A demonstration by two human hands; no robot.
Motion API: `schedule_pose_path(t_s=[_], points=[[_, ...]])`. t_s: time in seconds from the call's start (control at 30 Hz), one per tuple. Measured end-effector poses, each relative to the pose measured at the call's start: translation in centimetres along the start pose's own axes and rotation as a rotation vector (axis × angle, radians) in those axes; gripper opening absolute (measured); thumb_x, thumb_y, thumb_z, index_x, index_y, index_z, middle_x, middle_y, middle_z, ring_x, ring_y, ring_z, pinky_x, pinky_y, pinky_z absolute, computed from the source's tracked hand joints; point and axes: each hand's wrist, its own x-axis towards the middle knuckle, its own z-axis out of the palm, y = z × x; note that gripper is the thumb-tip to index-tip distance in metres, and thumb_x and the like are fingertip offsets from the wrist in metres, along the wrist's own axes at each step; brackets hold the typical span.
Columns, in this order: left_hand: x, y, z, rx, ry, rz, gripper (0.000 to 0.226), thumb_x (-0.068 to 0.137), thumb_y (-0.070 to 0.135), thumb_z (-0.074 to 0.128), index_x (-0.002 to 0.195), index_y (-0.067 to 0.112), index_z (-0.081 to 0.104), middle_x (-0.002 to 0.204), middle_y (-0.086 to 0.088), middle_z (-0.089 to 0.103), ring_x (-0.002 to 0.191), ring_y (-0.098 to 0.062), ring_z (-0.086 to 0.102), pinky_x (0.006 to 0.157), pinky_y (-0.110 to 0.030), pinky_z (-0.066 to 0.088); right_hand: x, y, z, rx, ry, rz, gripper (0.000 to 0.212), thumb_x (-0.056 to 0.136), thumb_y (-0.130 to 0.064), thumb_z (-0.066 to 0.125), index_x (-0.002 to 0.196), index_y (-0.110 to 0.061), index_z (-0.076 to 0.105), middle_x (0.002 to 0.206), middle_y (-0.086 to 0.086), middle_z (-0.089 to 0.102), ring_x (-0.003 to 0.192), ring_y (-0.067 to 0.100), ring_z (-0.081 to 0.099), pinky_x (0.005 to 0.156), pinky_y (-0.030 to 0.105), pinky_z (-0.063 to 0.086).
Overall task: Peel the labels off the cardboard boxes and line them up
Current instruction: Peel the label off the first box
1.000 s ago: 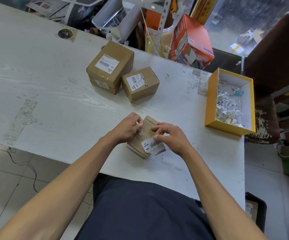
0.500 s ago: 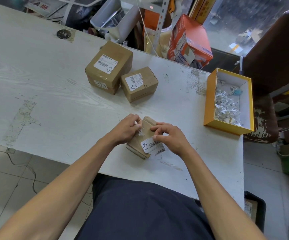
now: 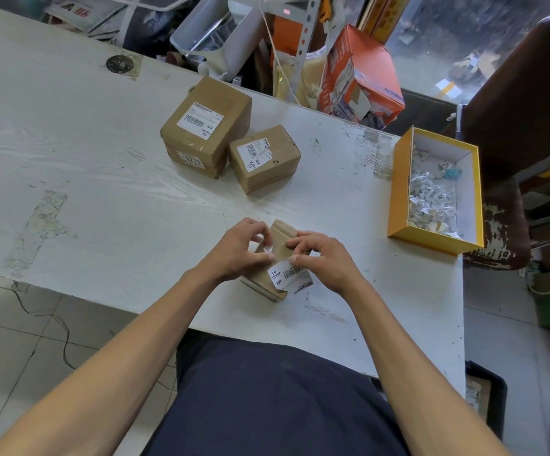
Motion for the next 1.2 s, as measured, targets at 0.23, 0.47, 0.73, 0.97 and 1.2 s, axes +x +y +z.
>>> schedule_pose_path(t_s=[0.23,0.47,0.73,0.97,1.2], points=[[-0.08,-0.05,0.08,-0.003,0.012,0.002,0.014,0.079,0.018,0.078,0.077,0.022,0.065,0.112,0.003,0.057,0.103,-0.011,0.059,0.082,-0.010,0.038,0.00,0.02,0.02,0.000,-0.001,-0.002,0.015,0.078,-0.009,0.071,0.067,-0.019,0.069,0.107,-0.017,0.069,0.121,-0.006,0.046,0.088,0.014,0.036],[-0.05,-0.40,-0.07,-0.063,0.020,0.011,0.014,0.084,0.016,0.074,0.079,0.022,0.062,0.112,0.002,0.060,0.107,-0.014,0.061,0.085,-0.019,0.044,0.11,0.09,0.01,-0.002,0.000,0.002,0.013,0.077,-0.009,0.071,0.067,-0.017,0.070,0.106,-0.017,0.070,0.121,-0.007,0.047,0.089,0.015,0.035],[-0.14,-0.11,-0.21,-0.017,-0.026,0.019,0.018,0.081,0.019,0.077,0.089,0.031,0.067,0.115,0.004,0.055,0.107,-0.011,0.059,0.086,-0.021,0.043,0.15,0.17,0.05,-0.007,0.003,0.004,0.011,0.076,-0.010,0.071,0.068,-0.017,0.071,0.107,-0.017,0.069,0.121,-0.007,0.046,0.090,0.017,0.036],[0.08,-0.36,0.05,0.006,-0.011,0.026,0.008,0.085,0.019,0.073,0.086,0.026,0.070,0.112,0.003,0.054,0.103,-0.009,0.058,0.087,-0.020,0.040,0.07,0.07,0.04,-0.001,0.002,0.007,0.010,0.077,-0.009,0.071,0.069,-0.015,0.071,0.107,-0.017,0.069,0.121,-0.007,0.046,0.089,0.015,0.036],[0.37,-0.28,0.20,0.033,-0.047,0.028,0.014,0.088,0.015,0.069,0.087,0.028,0.065,0.116,-0.001,0.050,0.103,-0.012,0.053,0.094,-0.023,0.038,0.08,0.08,0.01,-0.012,0.004,0.001,0.010,0.077,-0.009,0.071,0.069,-0.015,0.071,0.106,-0.019,0.069,0.121,-0.007,0.047,0.089,0.015,0.036]])
